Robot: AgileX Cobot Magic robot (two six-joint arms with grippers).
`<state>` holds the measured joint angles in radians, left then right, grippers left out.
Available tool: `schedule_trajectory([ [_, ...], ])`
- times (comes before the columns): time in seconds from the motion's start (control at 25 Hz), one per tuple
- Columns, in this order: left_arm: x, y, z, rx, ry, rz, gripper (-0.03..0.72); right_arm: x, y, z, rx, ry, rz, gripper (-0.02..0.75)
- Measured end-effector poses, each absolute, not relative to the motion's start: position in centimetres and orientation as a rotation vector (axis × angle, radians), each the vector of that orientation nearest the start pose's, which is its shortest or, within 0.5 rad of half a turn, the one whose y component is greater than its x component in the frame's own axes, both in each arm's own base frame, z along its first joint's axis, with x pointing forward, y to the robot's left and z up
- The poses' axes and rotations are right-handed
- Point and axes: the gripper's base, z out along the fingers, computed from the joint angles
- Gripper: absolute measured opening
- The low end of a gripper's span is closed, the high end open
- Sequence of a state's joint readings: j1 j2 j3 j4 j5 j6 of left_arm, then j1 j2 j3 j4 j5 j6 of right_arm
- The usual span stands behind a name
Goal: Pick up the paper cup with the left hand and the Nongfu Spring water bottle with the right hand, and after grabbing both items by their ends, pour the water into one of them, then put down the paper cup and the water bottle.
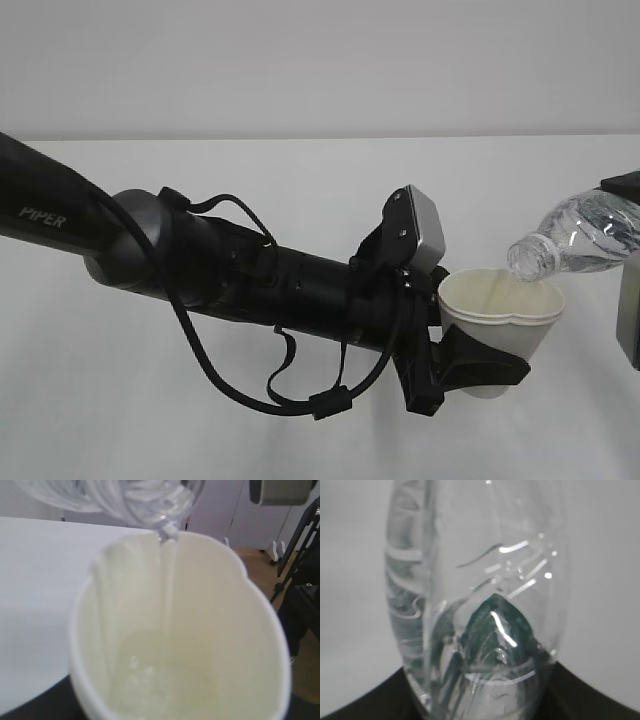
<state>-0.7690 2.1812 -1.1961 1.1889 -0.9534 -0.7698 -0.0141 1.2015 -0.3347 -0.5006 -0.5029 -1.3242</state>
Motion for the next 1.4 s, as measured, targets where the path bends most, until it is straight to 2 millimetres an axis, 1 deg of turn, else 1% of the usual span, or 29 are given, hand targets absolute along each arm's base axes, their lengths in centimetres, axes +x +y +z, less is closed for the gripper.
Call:
schedule_trajectory([
  [1.4,25.50,-34.26,12.58,1.417,1.456,-1.214,0.393,21.17,1.81,21.03,-1.684,1.136,-0.989,0.346],
])
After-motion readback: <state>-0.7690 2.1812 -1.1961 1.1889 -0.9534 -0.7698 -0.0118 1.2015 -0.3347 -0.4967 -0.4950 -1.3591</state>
